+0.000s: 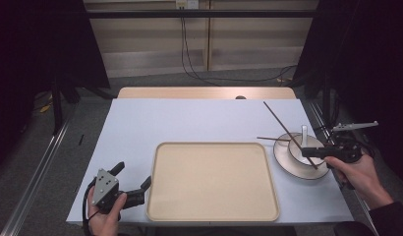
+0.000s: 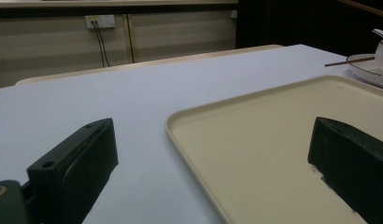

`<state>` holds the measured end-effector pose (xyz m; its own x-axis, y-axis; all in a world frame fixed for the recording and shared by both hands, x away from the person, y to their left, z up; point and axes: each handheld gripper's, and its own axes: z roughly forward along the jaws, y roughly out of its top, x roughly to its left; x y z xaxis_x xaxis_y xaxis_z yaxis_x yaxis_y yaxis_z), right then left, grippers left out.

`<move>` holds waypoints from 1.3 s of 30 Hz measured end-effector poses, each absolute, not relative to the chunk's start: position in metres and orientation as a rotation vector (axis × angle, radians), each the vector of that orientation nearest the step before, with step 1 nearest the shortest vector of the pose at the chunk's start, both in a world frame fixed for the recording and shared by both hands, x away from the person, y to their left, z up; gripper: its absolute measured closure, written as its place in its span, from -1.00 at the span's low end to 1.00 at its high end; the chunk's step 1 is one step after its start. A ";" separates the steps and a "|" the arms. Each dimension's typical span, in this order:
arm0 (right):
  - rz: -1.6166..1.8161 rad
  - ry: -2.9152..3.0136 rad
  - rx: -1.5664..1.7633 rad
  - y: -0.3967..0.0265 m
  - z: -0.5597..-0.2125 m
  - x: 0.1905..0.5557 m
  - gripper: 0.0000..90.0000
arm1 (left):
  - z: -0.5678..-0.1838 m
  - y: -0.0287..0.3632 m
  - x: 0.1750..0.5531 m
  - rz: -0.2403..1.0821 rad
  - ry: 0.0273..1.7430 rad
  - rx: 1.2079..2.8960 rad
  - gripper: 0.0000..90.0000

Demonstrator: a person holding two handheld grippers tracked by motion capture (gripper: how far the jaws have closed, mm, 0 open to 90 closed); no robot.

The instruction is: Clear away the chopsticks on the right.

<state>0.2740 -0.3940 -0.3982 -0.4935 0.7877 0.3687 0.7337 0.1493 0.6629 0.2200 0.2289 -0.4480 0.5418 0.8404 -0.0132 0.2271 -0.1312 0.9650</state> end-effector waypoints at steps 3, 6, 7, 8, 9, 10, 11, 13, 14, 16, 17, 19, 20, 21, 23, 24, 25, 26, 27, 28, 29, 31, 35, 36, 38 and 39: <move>1.318 2.317 1.590 -0.386 -0.401 0.267 0.87 | -0.448 0.229 0.219 0.684 0.921 1.652 -0.97; 1.258 2.336 1.607 -0.375 -0.403 0.259 0.87 | -0.448 0.229 0.220 0.690 0.925 1.660 -0.97; 1.233 2.344 1.607 -0.369 -0.404 0.257 0.87 | -0.448 0.228 0.220 0.689 0.925 1.659 -0.97; 1.234 2.350 1.611 -0.364 -0.405 0.254 0.87 | -0.448 0.228 0.220 0.693 0.924 1.662 -0.97; 1.237 2.358 1.619 -0.358 -0.405 0.252 0.87 | -0.448 0.228 0.219 0.688 0.917 1.661 -0.97; 1.233 2.361 1.610 -0.353 -0.406 0.249 0.87 | -0.447 0.229 0.219 0.694 0.910 1.671 -0.97; 1.248 2.356 1.624 -0.347 -0.406 0.247 0.87 | -0.448 0.229 0.219 0.693 0.911 1.670 -0.97; 1.268 2.361 1.637 -0.338 -0.408 0.245 0.87 | -0.448 0.229 0.219 0.695 0.919 1.665 -0.97; 1.269 2.366 1.640 -0.335 -0.410 0.244 0.87 | -0.448 0.229 0.219 0.700 0.921 1.665 -0.97; 1.281 2.376 1.667 -0.328 -0.416 0.243 0.87 | -0.448 0.228 0.219 0.690 0.922 1.647 -0.97; 1.273 2.379 1.680 -0.325 -0.419 0.243 0.87 | -0.448 0.229 0.219 0.689 0.923 1.646 -0.97; 1.281 2.397 1.699 -0.319 -0.425 0.241 0.87 | -0.448 0.229 0.219 0.684 0.921 1.648 -0.97; 1.280 2.402 1.696 -0.317 -0.428 0.241 0.87 | -0.448 0.228 0.219 0.688 0.924 1.647 -0.97; 1.274 2.407 1.705 -0.315 -0.431 0.240 0.87 | -0.448 0.228 0.219 0.687 0.922 1.651 -0.97; 1.272 2.418 1.711 -0.312 -0.436 0.239 0.87 | -0.448 0.228 0.219 0.685 0.922 1.650 -0.97; 1.269 2.419 1.725 -0.310 -0.438 0.238 0.87 | -0.448 0.229 0.219 0.691 0.922 1.652 -0.97; 1.276 2.416 1.736 -0.308 -0.440 0.237 0.87 | -0.448 0.229 0.219 0.691 0.924 1.653 -0.97; 1.268 2.429 1.733 -0.307 -0.443 0.236 0.87 | -0.448 0.229 0.219 0.690 0.925 1.652 -0.97; 1.255 2.433 1.742 -0.305 -0.446 0.235 0.87 | -0.448 0.229 0.219 0.691 0.924 1.655 -0.97; 1.245 2.449 1.752 -0.303 -0.449 0.234 0.87 | -0.448 0.229 0.219 0.691 0.923 1.656 -0.97; 1.241 2.466 1.759 -0.300 -0.452 0.234 0.87 | -0.448 0.229 0.219 0.689 0.923 1.655 -0.97; 1.224 2.489 1.767 -0.295 -0.457 0.234 0.87 | -0.448 0.229 0.219 0.690 0.923 1.653 -0.97; 1.182 2.518 1.798 -0.287 -0.463 0.234 0.87 | -0.448 0.230 0.219 0.696 0.925 1.653 -0.97; 1.184 2.525 1.797 -0.286 -0.464 0.234 0.87 | -0.448 0.230 0.219 0.688 0.926 1.648 -0.97; 1.177 2.526 1.807 -0.285 -0.465 0.234 0.87 | -0.448 0.231 0.220 0.682 0.926 1.647 -0.97; 1.183 2.530 1.801 -0.285 -0.466 0.235 0.87 | -0.448 0.231 0.220 0.683 0.926 1.649 -0.97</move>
<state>0.2345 -0.2846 -0.4657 -0.4010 0.7538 0.5206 0.8828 0.1662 0.4394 0.2196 0.2307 -0.4482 0.5330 0.8459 -0.0199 0.2315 -0.1232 0.9650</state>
